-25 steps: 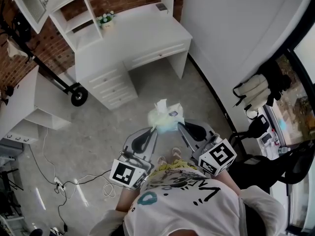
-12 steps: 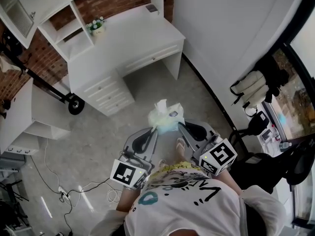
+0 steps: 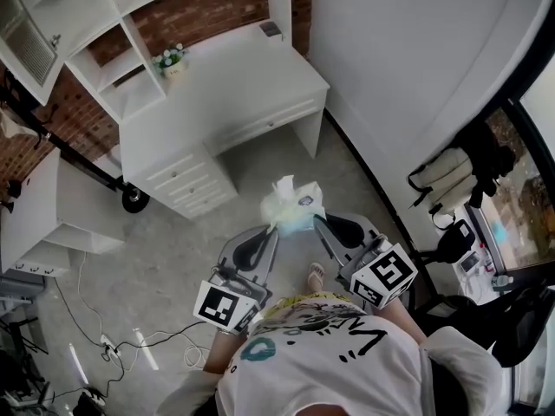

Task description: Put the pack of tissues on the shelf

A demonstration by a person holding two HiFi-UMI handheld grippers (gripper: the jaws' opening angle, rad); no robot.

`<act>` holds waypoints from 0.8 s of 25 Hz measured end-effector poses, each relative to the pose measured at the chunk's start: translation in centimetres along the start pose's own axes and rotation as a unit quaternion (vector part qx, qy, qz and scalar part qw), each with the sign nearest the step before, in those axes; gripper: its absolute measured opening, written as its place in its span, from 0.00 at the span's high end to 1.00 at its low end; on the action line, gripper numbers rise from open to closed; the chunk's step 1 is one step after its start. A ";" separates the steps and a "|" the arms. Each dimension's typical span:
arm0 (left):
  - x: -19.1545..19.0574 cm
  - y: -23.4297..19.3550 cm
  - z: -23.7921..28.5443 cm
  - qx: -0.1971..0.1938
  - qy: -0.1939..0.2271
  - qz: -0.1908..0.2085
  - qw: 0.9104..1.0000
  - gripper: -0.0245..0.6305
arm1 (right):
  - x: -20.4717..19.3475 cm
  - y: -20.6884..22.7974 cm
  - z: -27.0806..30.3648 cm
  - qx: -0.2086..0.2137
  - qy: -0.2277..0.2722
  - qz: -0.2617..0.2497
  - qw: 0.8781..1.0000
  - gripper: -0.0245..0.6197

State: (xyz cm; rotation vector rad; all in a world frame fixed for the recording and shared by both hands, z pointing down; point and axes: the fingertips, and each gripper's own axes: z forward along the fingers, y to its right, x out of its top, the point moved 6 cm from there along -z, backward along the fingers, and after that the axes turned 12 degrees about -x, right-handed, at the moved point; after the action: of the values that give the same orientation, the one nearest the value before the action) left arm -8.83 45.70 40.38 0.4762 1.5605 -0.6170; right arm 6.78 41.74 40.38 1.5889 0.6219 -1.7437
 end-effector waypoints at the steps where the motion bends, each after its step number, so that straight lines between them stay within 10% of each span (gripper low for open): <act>1: 0.1 -0.4 0.6 0.001 -0.001 0.001 1.000 0.93 | 0.3 0.7 0.4 0.002 0.001 -0.001 1.000 0.91; 20: -0.1 -2.9 12.1 -0.007 0.017 0.007 1.000 0.93 | 1.4 12.2 2.2 0.003 0.014 0.005 1.000 0.91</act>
State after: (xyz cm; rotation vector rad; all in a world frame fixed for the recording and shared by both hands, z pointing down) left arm -1.31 35.74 40.49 0.4885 1.5924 -0.5894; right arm 14.50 32.00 40.48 1.6206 0.6214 -1.7194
